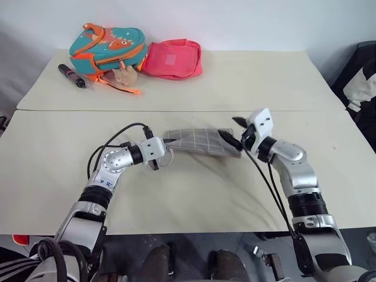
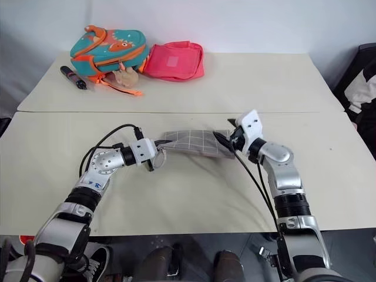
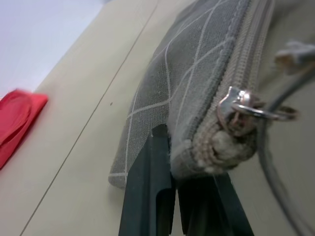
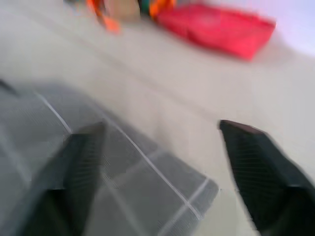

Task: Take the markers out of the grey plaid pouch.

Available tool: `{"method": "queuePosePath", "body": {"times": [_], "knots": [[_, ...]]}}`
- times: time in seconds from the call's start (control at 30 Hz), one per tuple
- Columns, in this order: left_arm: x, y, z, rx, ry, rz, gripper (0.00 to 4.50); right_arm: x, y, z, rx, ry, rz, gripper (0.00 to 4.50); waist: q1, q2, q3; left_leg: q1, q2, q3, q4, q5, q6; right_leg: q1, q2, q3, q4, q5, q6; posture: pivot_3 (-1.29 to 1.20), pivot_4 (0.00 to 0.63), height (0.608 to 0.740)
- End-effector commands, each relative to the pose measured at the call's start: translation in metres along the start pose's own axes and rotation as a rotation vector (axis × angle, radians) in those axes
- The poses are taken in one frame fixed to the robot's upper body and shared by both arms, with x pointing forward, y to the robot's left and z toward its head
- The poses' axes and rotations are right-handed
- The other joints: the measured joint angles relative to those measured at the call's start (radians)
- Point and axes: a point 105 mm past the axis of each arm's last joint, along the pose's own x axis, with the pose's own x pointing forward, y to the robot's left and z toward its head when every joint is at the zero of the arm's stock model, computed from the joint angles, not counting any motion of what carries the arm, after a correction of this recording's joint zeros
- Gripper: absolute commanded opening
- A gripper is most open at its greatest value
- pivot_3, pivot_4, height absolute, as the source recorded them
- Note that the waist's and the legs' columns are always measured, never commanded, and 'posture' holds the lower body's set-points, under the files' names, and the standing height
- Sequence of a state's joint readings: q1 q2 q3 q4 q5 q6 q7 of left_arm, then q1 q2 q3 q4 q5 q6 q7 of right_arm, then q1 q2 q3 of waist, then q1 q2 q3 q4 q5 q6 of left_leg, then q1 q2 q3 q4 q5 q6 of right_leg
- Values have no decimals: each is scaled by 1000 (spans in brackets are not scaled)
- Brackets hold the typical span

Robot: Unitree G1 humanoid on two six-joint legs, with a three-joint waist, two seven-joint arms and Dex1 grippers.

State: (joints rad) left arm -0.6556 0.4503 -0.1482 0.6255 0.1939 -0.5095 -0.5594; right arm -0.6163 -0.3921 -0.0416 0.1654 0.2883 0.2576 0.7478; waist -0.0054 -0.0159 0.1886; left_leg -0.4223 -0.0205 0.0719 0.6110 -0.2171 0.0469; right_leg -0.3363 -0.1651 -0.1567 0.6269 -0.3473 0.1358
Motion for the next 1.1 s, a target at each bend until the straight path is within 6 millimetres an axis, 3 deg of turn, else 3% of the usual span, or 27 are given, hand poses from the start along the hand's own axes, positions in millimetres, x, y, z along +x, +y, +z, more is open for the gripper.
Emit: {"method": "queuePosePath", "body": {"times": [0.03,0.13,0.2,0.27,0.37,0.43,0.53,0.77,0.87,1.1], "knots": [[-11,23,3,52,107,157,0,-11,42,33,110,-80,226,4493,1,0,0,0,0,0,0,0,0,0,0,0,0,0,0,0,150,740],[-13,22,10,24,157,221,0,-25,75,31,222,-33,374,4493,4,0,0,-1,0,-1,0,-2,1,0,0,0,0,0,0,0,150,740],[-9,12,22,-13,160,245,0,-35,106,11,311,70,467,4493,8,0,0,-1,0,-1,0,-2,2,0,0,0,-1,0,0,0,150,740],[-4,-3,29,-25,169,220,0,-37,121,-14,327,177,460,4493,9,0,0,-1,0,-3,0,-4,2,1,-1,0,-1,0,0,0,150,740],[-1,-16,32,-36,200,203,0,-24,113,-41,300,237,295,4493,9,0,0,-2,-1,-1,0,-4,1,0,-1,0,-3,0,0,0,150,740],[0,-21,35,-39,201,191,0,-16,109,-48,318,232,219,4493,6,0,0,-2,0,0,0,-3,0,-1,-1,1,-2,0,0,0,150,740],[1,-21,38,-46,197,194,0,-2,107,-47,421,175,151,4493,6,0,0,-2,0,0,0,-3,-1,-2,0,1,-1,0,0,0,150,740],[5,-19,41,-28,180,178,0,14,119,-44,499,136,184,4493,8,0,0,-2,0,-1,0,-3,0,-1,0,1,-1,0,0,0,150,740],[7,-21,43,-10,173,160,0,23,122,-39,562,112,221,3851,5,0,0,-2,0,-1,0,-3,0,-2,0,1,-1,0,0,0,150,740],[8,-22,46,-17,161,160,0,22,125,-42,552,126,254,1369,5,0,0,-2,0,-1,0,-3,0,-2,0,1,-1,0,0,0,150,740]]}}
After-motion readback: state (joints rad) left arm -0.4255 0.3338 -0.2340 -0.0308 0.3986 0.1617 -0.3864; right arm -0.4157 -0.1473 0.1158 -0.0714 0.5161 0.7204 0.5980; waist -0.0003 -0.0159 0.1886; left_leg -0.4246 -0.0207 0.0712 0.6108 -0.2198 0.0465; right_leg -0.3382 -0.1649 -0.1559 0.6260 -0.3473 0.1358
